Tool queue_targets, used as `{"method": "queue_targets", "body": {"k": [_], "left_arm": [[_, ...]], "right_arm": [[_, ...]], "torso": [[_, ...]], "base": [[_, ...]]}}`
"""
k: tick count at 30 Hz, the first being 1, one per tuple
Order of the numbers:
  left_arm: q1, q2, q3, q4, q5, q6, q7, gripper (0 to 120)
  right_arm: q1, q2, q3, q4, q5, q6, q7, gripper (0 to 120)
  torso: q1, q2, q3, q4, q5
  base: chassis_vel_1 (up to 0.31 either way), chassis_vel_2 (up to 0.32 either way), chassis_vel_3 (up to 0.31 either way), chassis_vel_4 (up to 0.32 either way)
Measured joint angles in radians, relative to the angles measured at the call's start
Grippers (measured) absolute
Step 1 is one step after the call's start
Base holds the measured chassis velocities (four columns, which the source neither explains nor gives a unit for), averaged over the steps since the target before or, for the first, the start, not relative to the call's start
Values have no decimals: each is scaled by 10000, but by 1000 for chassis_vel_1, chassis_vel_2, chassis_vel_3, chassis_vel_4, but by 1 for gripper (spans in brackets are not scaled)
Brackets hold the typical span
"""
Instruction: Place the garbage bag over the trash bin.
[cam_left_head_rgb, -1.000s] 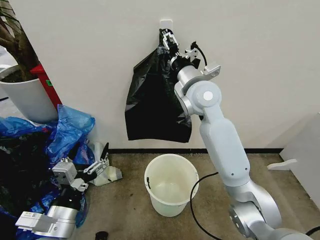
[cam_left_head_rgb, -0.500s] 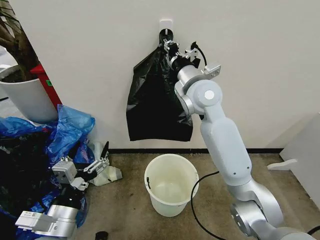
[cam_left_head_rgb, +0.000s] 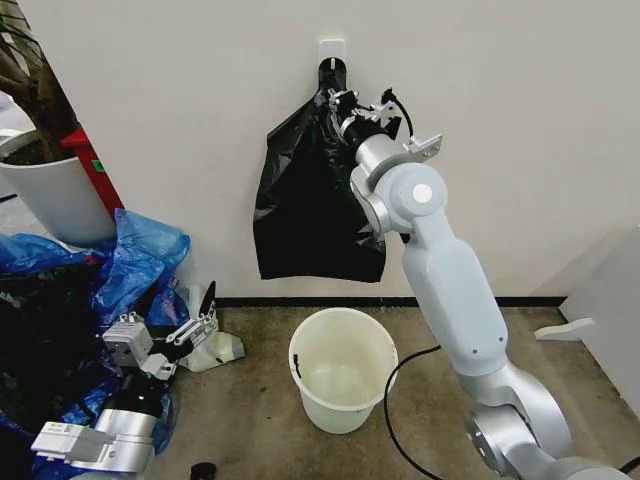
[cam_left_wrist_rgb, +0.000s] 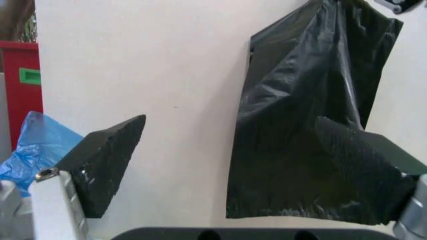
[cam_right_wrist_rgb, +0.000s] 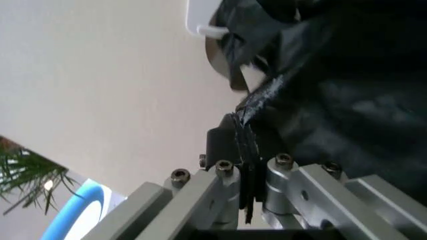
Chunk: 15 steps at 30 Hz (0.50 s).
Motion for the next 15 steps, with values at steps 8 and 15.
{"method": "queue_targets", "body": {"k": [8, 15], "left_arm": [[9, -21, 14, 10, 0, -61, -2, 100], [42, -39, -9, -22, -3, -115, -1, 100]], "right_arm": [[-871, -394, -229, 819, -93, -109, -17, 0], [-1756, -893, -477, 1634, -86, -111, 7, 0]], "torso": [[0, 0, 0, 0, 1], [0, 0, -1, 0, 1]], "base": [[0, 0, 0, 0], [0, 0, 0, 0]]}}
